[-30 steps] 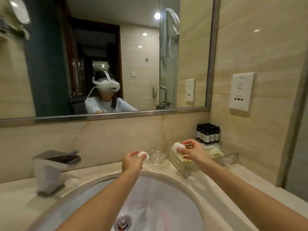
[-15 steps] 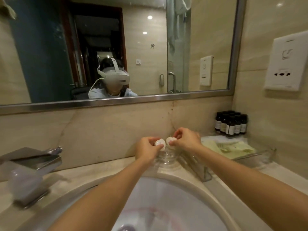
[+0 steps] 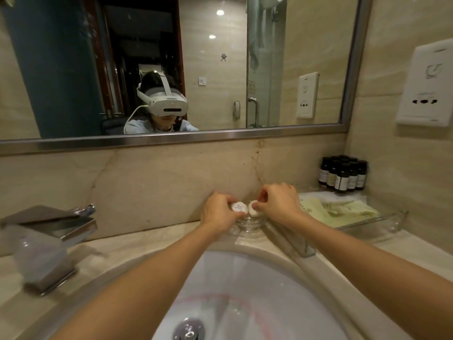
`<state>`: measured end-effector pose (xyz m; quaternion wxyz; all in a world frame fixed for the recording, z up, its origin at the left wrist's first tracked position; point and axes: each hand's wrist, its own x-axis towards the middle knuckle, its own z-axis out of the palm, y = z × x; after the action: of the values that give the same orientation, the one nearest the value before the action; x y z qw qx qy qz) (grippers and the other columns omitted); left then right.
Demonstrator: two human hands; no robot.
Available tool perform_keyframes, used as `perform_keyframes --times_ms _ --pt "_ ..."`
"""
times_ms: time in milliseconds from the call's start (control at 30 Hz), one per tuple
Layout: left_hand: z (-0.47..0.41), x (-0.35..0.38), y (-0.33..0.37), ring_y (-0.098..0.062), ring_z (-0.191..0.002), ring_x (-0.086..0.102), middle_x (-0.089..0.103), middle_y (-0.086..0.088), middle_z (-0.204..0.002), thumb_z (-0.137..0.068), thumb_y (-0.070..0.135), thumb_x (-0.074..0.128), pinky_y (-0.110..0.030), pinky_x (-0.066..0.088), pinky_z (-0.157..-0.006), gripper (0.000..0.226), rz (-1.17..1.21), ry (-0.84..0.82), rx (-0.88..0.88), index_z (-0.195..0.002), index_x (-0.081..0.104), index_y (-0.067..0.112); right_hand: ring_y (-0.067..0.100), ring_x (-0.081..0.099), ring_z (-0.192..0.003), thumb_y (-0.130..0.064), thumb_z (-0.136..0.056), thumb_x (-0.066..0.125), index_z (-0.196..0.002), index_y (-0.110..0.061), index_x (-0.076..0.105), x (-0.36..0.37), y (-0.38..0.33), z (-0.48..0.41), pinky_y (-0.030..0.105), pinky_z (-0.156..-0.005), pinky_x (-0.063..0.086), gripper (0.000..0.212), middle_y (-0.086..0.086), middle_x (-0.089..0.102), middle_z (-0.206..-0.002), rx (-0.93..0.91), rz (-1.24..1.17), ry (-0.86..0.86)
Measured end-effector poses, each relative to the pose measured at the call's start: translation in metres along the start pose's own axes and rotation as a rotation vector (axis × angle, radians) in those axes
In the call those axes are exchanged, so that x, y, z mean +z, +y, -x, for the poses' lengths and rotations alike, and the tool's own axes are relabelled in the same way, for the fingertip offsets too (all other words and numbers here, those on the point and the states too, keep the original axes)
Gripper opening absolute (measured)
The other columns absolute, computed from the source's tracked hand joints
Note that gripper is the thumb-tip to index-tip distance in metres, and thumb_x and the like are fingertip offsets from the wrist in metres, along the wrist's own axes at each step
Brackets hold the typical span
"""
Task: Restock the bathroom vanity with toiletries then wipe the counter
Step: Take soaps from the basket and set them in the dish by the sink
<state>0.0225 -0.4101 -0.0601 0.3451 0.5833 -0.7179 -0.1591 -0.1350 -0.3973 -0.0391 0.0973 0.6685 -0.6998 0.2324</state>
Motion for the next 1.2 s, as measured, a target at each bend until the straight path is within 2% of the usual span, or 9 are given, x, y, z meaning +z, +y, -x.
perform_keyframes --times_ms 100,233,433,567,767,933,1067,1200 --pt "0.002 0.0 0.002 -0.017 -0.103 0.062 0.063 0.001 -0.113 -0.068 0.036 0.081 -0.032 0.05 -0.088 0.049 0.015 0.0 -0.032 -0.114 0.068 0.022 0.022 0.052 -0.105 -0.044 -0.079 0.068 -0.088 -0.026 0.068 -0.001 -0.002 0.004 0.033 -0.09 0.033 0.021 -0.002 0.07 -0.096 0.0 -0.063 -0.008" --pt "0.003 0.0 0.006 -0.017 -0.097 0.065 0.07 0.003 -0.105 -0.069 0.037 0.08 -0.029 0.052 -0.081 0.042 0.014 0.017 -0.072 -0.107 0.07 0.023 0.023 0.05 -0.107 -0.044 -0.08 0.067 -0.089 -0.028 0.069 -0.002 -0.001 0.007 0.035 -0.093 0.032 0.018 -0.002 0.07 -0.096 -0.004 -0.058 -0.026" --pt "0.007 -0.001 0.009 -0.017 -0.107 0.062 0.067 0.003 -0.115 -0.07 0.034 0.08 -0.031 0.05 -0.09 0.052 0.018 0.023 -0.077 -0.119 0.064 0.024 0.02 0.051 -0.107 -0.043 -0.08 0.068 -0.099 -0.03 0.069 -0.005 0.0 0.01 0.033 -0.093 0.031 0.022 -0.009 0.07 -0.101 -0.043 -0.048 -0.047" --pt "0.018 -0.014 0.014 -0.018 -0.11 0.06 0.062 0.001 -0.122 -0.072 0.033 0.08 -0.032 0.049 -0.091 0.059 0.038 -0.005 -0.065 -0.126 0.059 0.023 0.016 0.058 -0.108 -0.038 -0.082 0.068 -0.109 -0.03 0.067 -0.016 0.001 0.021 0.032 -0.095 0.037 0.028 -0.01 0.069 -0.108 -0.038 -0.074 -0.043" --pt "0.067 -0.035 0.038 -0.02 -0.109 0.06 0.063 0.002 -0.121 -0.079 0.028 0.072 -0.03 0.048 -0.088 0.043 0.065 -0.033 -0.036 -0.121 0.062 0.025 0.012 0.063 -0.098 -0.034 -0.083 0.067 -0.104 -0.029 0.069 -0.059 0.002 0.06 0.03 -0.086 0.047 0.021 -0.01 0.07 -0.101 0.079 -0.215 -0.085" --pt "0.127 -0.033 0.073 -0.02 -0.107 0.061 0.062 -0.001 -0.121 -0.078 0.024 0.071 -0.032 0.049 -0.091 0.041 0.113 -0.092 0.076 -0.118 0.063 0.023 0.012 0.066 -0.09 -0.032 -0.083 0.069 -0.094 -0.023 0.071 -0.104 0.011 0.124 0.037 -0.087 0.052 0.015 -0.005 0.072 -0.095 0.167 -0.349 -0.087" --pt "0.178 -0.022 0.125 -0.021 -0.103 0.062 0.065 0.0 -0.117 -0.083 0.021 0.067 -0.031 0.05 -0.087 0.037 0.18 -0.17 0.178 -0.119 0.063 0.02 0.014 0.065 -0.093 -0.03 -0.087 0.064 -0.096 -0.018 0.072 -0.153 0.031 0.198 0.03 -0.083 0.05 0.017 -0.002 0.072 -0.097 0.257 -0.368 -0.007" --pt "0.243 -0.001 0.196 -0.02 -0.104 0.062 0.067 0.002 -0.112 -0.083 0.021 0.066 -0.032 0.049 -0.09 0.032 0.247 -0.24 0.358 -0.115 0.064 0.02 0.012 0.064 -0.088 -0.029 -0.089 0.062 -0.091 -0.02 0.072 -0.21 0.065 0.295 0.03 -0.078 0.049 0.014 -0.004 0.071 -0.089 0.375 -0.332 0.085"
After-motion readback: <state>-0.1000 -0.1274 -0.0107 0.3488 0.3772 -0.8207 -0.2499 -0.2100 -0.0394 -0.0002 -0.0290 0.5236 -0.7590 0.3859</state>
